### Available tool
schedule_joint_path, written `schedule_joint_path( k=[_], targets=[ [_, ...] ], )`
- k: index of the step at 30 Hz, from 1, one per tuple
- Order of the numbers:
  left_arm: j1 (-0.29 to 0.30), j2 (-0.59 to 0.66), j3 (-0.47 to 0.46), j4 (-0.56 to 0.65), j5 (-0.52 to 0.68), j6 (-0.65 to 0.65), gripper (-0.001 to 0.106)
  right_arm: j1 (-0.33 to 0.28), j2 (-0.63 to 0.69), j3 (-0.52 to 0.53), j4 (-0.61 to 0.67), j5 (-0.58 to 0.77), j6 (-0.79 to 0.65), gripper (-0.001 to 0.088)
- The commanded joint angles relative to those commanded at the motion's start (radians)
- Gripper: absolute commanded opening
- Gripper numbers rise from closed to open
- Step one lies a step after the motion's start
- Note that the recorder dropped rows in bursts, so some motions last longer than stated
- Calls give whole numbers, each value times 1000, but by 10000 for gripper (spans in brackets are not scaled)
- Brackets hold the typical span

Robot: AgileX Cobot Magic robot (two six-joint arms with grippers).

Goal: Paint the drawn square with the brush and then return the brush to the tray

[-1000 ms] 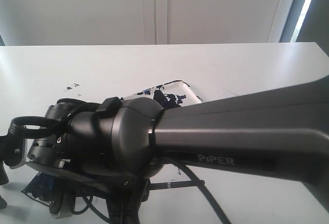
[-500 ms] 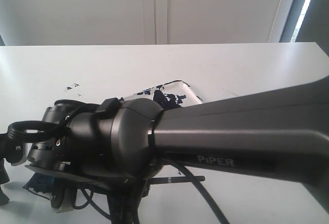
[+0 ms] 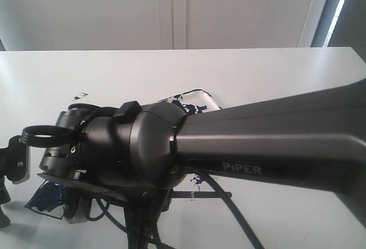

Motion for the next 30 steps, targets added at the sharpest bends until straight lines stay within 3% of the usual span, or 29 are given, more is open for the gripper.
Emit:
schedule_joint_path(
  k=[30],
  targets=[
    [0, 0, 0, 0, 0, 0, 506, 0, -34, 0, 153, 0, -70, 0]
  ],
)
